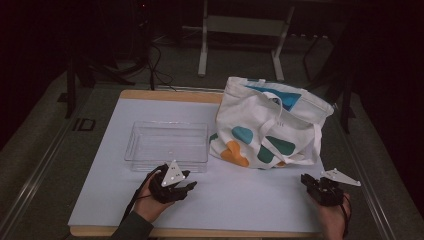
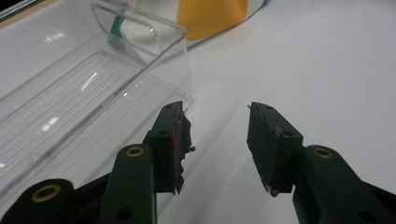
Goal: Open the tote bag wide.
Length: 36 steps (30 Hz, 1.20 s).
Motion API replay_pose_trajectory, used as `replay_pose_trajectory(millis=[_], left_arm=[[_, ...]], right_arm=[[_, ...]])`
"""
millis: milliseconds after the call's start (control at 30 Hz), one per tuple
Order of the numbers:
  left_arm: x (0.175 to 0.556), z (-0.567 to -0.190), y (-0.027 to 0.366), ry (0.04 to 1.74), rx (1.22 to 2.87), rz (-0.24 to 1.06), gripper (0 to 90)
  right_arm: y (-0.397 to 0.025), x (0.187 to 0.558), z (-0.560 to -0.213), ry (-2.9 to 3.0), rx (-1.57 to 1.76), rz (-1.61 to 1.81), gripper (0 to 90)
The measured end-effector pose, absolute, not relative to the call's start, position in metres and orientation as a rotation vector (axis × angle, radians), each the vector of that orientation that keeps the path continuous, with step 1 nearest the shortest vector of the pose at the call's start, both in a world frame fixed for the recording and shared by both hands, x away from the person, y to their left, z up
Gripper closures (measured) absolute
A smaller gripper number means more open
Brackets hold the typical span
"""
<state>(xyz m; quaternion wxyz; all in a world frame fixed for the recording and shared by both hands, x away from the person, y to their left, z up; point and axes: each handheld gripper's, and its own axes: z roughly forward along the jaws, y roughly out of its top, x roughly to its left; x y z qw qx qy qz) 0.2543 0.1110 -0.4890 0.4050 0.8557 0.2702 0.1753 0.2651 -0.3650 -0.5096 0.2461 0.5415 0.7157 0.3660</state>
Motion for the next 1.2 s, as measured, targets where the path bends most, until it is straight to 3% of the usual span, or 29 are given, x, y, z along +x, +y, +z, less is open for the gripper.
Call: replay_pose_trajectory(millis=[200,1200], left_arm=[[0.262,-0.477,0.106,0.637,2.172,0.399,62.8],[0.328,-0.431,0.088,0.615,2.175,0.445,56.4]], right_arm=[[-0.367,0.268,-0.504,1.968,1.467,0.982,86.7],[-0.387,0.308,-0.463,1.902,1.512,0.940,74.6]])
